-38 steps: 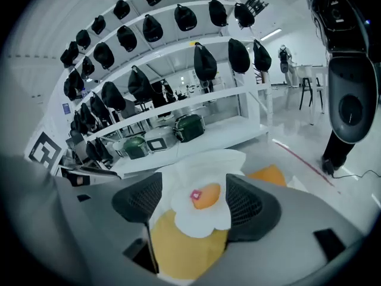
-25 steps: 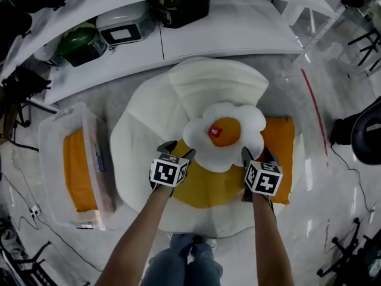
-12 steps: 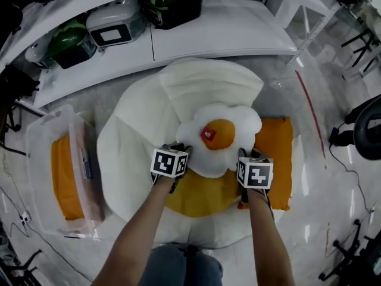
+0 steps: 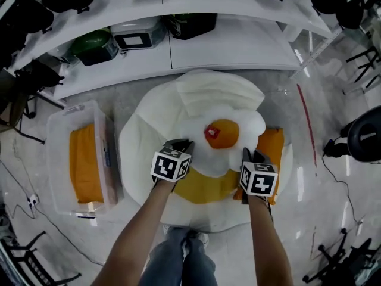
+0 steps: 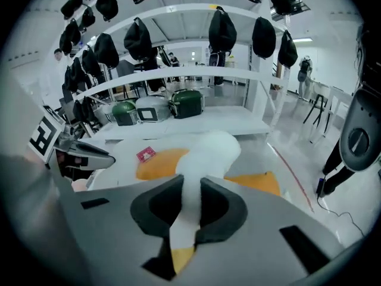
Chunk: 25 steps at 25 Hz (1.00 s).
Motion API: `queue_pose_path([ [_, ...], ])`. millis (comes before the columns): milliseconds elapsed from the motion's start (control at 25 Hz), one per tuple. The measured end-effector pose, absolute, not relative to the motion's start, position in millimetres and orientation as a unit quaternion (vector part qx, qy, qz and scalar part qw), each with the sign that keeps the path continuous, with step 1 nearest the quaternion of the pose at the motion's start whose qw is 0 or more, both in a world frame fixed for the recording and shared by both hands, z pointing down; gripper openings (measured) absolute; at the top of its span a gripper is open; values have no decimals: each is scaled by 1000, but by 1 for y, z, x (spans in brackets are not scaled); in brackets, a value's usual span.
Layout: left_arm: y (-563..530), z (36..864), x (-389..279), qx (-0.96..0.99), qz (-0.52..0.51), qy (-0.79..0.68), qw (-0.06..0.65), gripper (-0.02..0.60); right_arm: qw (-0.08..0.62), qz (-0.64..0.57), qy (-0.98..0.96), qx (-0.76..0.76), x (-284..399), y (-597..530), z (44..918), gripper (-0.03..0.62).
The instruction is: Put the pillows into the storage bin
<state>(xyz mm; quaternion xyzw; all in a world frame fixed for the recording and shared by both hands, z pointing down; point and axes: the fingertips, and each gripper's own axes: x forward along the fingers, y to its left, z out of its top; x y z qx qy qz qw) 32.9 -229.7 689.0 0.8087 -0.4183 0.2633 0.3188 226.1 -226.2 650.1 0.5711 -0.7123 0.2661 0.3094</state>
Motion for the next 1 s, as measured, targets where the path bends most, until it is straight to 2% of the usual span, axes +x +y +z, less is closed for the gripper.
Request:
queue_pose_path([
  [240, -199, 584, -38, 780, 245, -480, 319, 38, 300, 241, -757, 528, 156, -215, 549, 43],
  [480, -149, 518, -149, 722, 218, -578, 312, 38, 284, 222, -809, 464, 41, -196, 493, 44],
  [760, -50, 511, -319, 637, 211, -663, 332, 38, 283, 208, -864, 361, -143, -142, 497, 46],
  [1000, 12, 544, -462, 589, 207, -700, 347, 38, 292, 206, -879, 317, -299, -99, 533, 48],
])
